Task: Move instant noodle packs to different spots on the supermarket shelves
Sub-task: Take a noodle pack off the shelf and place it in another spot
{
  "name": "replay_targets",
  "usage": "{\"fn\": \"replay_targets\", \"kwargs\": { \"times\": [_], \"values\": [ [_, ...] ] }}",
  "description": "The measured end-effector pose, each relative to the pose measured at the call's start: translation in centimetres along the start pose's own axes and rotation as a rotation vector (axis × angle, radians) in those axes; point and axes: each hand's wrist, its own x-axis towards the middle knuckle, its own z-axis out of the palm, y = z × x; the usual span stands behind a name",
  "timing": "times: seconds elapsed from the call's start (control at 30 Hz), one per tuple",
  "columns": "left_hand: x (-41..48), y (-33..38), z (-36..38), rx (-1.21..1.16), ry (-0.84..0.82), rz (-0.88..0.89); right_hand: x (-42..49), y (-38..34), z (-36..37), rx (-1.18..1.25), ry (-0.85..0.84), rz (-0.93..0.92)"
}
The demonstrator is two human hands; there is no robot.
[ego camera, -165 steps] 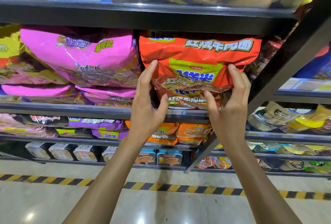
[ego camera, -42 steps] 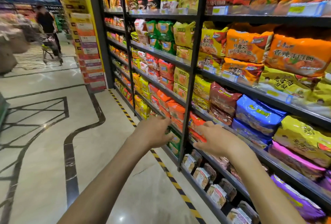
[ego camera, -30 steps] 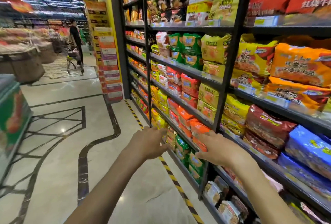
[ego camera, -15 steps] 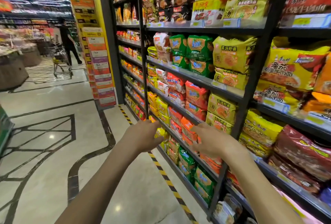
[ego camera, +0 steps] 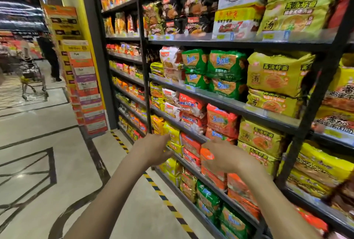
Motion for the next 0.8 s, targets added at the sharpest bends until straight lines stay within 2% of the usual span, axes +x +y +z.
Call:
{"fn": "replay_targets", "kwargs": {
  "times": [0.2, 0.37, 0.8],
  "values": [
    [5.9, -5.9, -1.5, 0.014, 0.026, 0.077, 6.3, -3.3, -1.6, 0.017, 0.058, 0.081],
    [9.5, -7.2, -1.7, 0.013, 0.03, 0.174, 9.2, -3.5, -2.3, 0.046, 0.085, 0.146],
    [16.0, 1.0, -3.0, -0.072, 0.085, 0.492, 5.4, 2.9, -4.3, 0.028, 0.167, 0.459]
  ]
}}
